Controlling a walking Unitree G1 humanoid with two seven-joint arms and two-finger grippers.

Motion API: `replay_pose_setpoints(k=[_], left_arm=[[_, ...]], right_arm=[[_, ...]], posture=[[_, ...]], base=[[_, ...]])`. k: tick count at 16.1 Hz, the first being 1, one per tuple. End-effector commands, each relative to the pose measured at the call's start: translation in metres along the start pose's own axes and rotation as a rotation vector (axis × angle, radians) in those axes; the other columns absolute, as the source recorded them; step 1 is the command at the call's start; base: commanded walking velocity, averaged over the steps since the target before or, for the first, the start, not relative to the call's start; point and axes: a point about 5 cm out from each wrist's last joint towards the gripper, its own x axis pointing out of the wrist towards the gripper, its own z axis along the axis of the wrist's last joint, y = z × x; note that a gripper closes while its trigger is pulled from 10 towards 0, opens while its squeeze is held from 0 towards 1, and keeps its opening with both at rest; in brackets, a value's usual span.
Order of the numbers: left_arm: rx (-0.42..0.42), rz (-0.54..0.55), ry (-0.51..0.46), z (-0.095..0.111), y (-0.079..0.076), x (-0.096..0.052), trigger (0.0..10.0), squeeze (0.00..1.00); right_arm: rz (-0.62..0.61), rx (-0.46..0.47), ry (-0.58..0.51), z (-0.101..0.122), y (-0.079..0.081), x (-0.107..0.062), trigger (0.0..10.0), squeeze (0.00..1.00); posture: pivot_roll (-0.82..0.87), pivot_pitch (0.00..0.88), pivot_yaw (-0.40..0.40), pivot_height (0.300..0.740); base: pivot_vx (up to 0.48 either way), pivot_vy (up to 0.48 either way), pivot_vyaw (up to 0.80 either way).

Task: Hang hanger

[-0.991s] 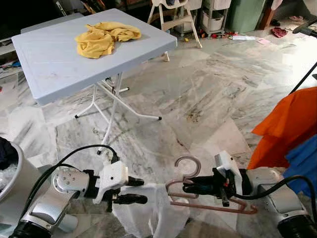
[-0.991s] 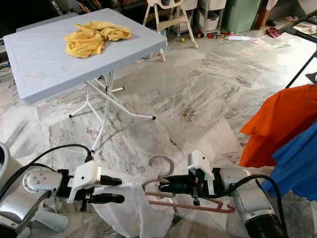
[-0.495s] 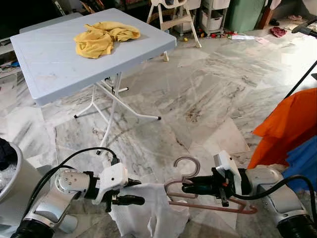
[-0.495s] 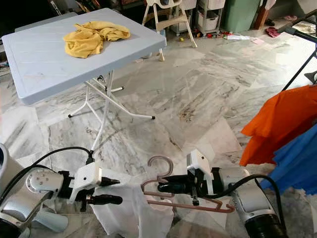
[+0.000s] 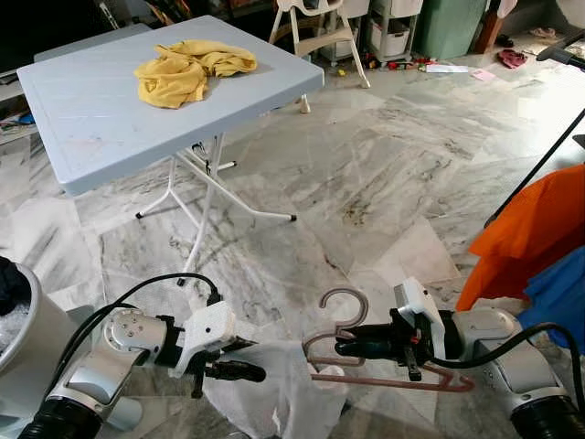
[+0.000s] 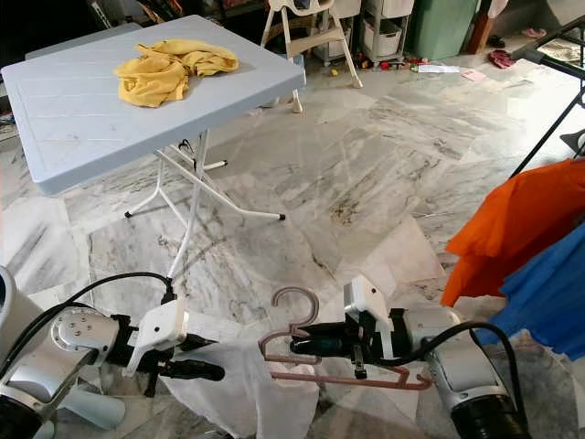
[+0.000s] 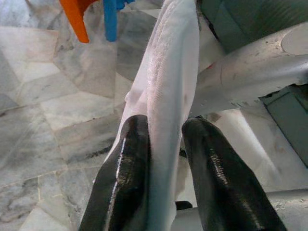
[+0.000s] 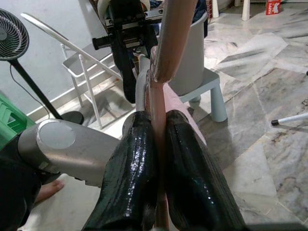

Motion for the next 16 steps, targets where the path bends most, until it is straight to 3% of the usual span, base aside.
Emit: replay_pose_setpoints(k=[1, 13, 16], left_arm=[[-0.011, -0.032, 0.017, -0.004, -0.004, 0.000, 0.0, 0.00], [-0.034, -0.039, 0.044, -0.009, -0.002, -0.001, 0.0, 0.00], [0.005, 0.052, 0.037, -0.008, 0.007, -0.002, 0.0, 0.00]], right_arm=[[0.017, -0.062, -0.042, 0.014, -0.001, 0.004, 10.0, 0.00], [-0.030, -0.085, -0.059, 0.018, -0.007, 0.007, 10.0, 0.00], [-0.124, -0.079, -0.057, 0.023, -0.015, 0.010, 10.0, 0.00]], posture=[[-0.07, 0.082, 0.073, 0.740], [-0.07, 0.079, 0.072, 0.740], [-0.07, 0.075, 0.066, 0.740]], base=[[0.000, 0.000, 0.00], [0.000, 0.000, 0.00], [0.000, 0.000, 0.00]])
